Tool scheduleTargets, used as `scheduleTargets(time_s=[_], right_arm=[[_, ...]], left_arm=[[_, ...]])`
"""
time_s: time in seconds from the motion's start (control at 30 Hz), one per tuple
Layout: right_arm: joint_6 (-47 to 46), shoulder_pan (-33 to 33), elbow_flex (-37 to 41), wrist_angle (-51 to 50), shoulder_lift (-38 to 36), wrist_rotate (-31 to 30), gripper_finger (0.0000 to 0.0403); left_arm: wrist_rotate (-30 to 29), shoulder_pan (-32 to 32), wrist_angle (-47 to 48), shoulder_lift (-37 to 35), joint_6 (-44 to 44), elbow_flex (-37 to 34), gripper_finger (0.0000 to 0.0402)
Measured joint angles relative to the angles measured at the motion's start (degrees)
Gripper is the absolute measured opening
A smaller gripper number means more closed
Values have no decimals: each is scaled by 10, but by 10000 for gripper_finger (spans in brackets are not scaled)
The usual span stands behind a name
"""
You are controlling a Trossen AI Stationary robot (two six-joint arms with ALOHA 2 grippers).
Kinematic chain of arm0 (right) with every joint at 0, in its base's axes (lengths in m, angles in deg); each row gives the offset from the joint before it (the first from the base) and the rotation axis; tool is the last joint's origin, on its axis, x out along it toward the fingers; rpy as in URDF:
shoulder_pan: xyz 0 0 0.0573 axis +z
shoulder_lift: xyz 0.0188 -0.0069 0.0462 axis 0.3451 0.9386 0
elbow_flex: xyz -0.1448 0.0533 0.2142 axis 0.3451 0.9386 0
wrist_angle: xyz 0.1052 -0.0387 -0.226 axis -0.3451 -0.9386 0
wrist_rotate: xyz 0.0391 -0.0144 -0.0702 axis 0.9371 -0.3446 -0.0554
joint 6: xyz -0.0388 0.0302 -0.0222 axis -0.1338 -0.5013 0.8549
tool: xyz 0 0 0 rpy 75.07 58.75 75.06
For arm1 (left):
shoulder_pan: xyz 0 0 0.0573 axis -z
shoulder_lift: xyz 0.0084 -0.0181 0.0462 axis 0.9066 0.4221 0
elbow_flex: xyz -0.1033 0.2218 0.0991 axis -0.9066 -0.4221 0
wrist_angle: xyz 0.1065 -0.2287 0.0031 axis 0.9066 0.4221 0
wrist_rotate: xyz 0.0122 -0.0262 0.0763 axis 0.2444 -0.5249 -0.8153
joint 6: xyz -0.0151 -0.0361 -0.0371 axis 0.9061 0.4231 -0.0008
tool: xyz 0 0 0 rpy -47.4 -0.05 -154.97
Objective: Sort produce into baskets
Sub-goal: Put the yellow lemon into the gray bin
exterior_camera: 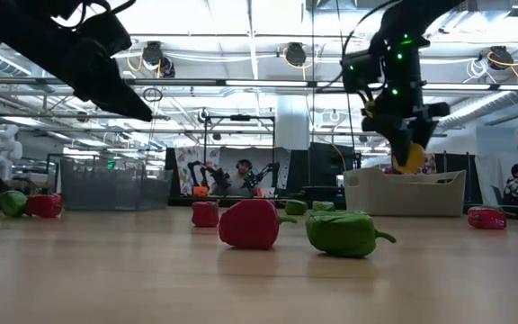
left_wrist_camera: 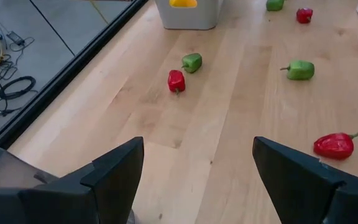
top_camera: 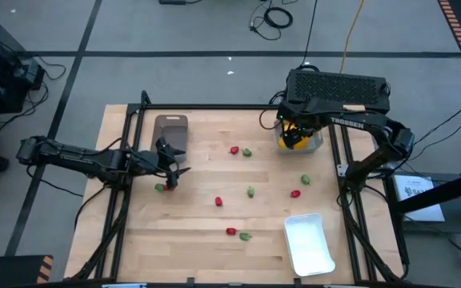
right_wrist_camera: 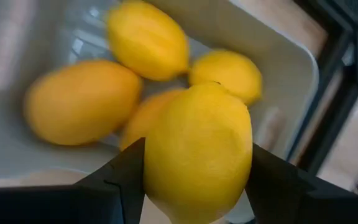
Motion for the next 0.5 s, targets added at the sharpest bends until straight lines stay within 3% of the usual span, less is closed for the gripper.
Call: scheduleTargets(time_s=[0.37, 0.5], right_arm=[[-4, -30, 0, -37, 0, -15, 212], [-7, -30, 0, -47, 0, -23, 234]], left_arm=[[0, 0, 0, 0, -5, 0, 309], [0, 0, 0, 0, -5, 0, 309]])
